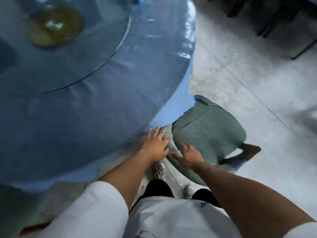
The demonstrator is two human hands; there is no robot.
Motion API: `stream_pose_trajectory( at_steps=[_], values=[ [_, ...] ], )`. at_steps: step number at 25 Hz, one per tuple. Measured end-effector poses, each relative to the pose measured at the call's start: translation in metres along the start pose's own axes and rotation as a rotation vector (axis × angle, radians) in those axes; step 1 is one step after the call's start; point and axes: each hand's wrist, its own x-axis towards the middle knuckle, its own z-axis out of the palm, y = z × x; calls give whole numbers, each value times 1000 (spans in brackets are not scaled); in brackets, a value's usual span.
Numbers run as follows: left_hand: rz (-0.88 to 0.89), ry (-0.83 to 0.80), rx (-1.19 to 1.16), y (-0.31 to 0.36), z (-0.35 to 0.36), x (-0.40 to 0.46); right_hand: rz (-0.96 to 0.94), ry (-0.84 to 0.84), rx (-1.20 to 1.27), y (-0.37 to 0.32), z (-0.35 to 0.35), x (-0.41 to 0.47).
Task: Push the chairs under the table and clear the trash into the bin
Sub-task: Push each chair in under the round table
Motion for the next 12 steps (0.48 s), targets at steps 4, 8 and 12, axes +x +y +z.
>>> stream_pose_trajectory(
  at_steps=[4, 8, 12],
  values=[
    [291, -158, 210, -6, -4, 44, 74, -56, 169, -2, 29, -10],
    [399, -284, 249, -6, 10, 75, 76, -4, 67, 3, 51, -18],
    [420, -197, 221, -5, 22, 76, 141, 103, 86, 3, 56, -23]
  ],
)
